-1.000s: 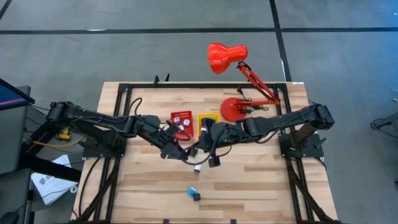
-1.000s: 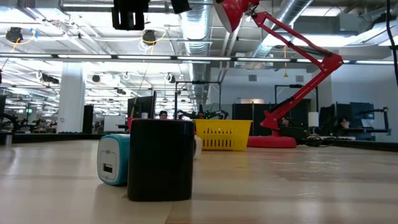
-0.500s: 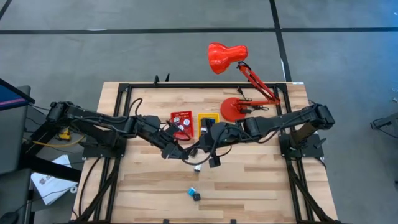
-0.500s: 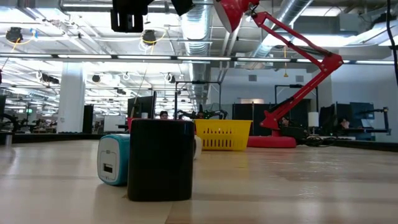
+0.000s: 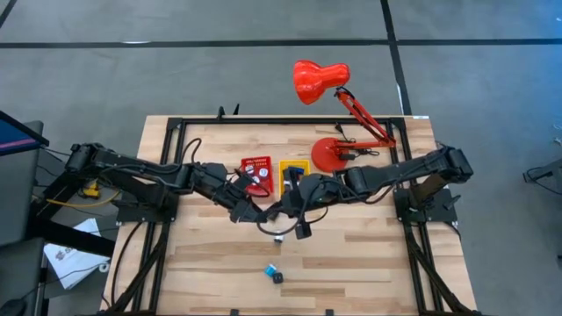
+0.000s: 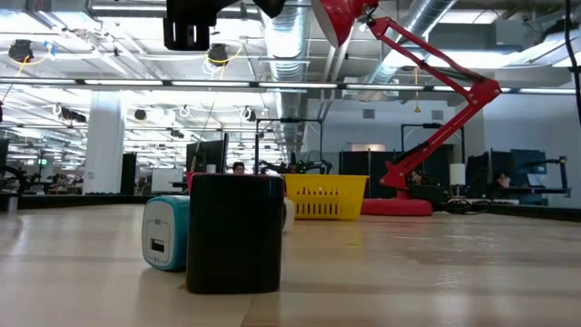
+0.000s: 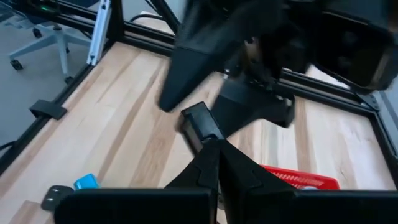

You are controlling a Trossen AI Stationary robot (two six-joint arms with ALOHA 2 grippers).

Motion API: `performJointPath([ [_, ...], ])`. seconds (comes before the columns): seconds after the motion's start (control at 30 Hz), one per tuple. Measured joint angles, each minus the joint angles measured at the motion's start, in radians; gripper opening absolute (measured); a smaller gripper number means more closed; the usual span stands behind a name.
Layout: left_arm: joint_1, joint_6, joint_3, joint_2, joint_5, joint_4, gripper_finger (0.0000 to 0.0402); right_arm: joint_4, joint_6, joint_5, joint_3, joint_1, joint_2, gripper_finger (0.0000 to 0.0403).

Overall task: Pick & Place Office items
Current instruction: Put the black digital timer into the yellow basket

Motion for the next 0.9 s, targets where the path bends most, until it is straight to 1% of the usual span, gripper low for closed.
performJointPath([
  [0.33, 0.019, 0.003, 0.0, 0.0, -0.004, 0.008, 0.025, -0.005, 0.0, -0.007, 0.0, 0.002, 0.0, 0.0],
  [0.43, 0.018, 0.003, 0.0, 0.0, 0.016, 0.007, 0.0245, -0.006, 0.0, -0.007, 0.0, 0.002, 0.0, 0.0],
  [0.9, 0.017, 0.003, 0.0, 0.0, 0.024, -0.007, 0.0184, -0.004, 0.0, -0.003, 0.0, 0.001, 0.0, 0.0],
])
